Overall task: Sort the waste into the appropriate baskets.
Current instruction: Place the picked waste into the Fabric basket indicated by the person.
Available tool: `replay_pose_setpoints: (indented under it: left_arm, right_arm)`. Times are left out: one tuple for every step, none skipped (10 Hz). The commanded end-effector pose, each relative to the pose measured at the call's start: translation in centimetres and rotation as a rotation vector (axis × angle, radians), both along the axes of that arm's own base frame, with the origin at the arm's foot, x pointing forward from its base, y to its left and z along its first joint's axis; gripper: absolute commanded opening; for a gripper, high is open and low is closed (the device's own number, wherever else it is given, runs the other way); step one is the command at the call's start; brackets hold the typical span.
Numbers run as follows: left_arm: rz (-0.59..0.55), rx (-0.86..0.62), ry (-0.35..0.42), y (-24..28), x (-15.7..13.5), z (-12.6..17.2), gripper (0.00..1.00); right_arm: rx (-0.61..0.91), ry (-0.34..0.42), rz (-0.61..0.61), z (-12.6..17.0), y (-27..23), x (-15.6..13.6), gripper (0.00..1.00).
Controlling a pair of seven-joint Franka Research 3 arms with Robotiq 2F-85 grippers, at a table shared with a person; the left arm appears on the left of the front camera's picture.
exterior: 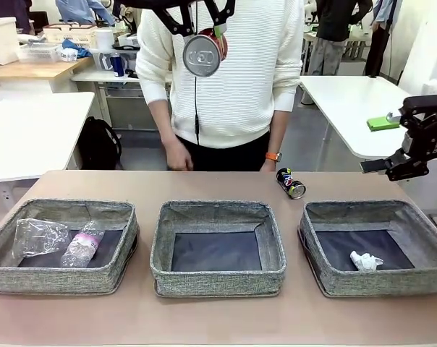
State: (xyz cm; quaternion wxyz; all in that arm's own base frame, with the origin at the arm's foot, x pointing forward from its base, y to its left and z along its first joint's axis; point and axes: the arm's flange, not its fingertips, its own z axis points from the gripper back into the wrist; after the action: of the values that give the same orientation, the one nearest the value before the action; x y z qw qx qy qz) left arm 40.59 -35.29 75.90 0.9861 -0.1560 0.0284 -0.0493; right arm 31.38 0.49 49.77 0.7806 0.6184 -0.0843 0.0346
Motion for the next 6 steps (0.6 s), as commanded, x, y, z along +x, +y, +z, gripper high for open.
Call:
replay_pose_setpoints:
  left_arm:
    - [-0.006, 0.001, -0.008, 0.39, -0.08, 0.17, 0.31]
    - [-0.006, 0.001, -0.008, 0.39, -0.08, 0.17, 0.31]
    - [-0.006, 0.001, -0.008, 0.39, -0.08, 0.17, 0.31]
    - [-0.006, 0.001, -0.008, 0.39, -0.08, 0.17, 0.31]
    - [-0.006, 0.001, -0.008, 0.39, -0.08, 0.17, 0.31]
    - [-0.006, 0.001, -0.008, 0.39, -0.08, 0.17, 0.31]
  right_arm:
    - [0.021, -0.015, 0.0, 0.15, 0.13, 0.07, 1.0]
    - [0.021, -0.015, 0.0, 0.15, 0.13, 0.07, 1.0]
    - [0.021, -0.015, 0.0, 0.15, 0.13, 0.07, 1.0]
    - [0.021, -0.015, 0.0, 0.15, 0.13, 0.07, 1.0]
    - [0.021, -0.015, 0.0, 0.15, 0.13, 0.07, 1.0]
    - [0.021, -0.015, 0.0, 0.15, 0.13, 0.07, 1.0]
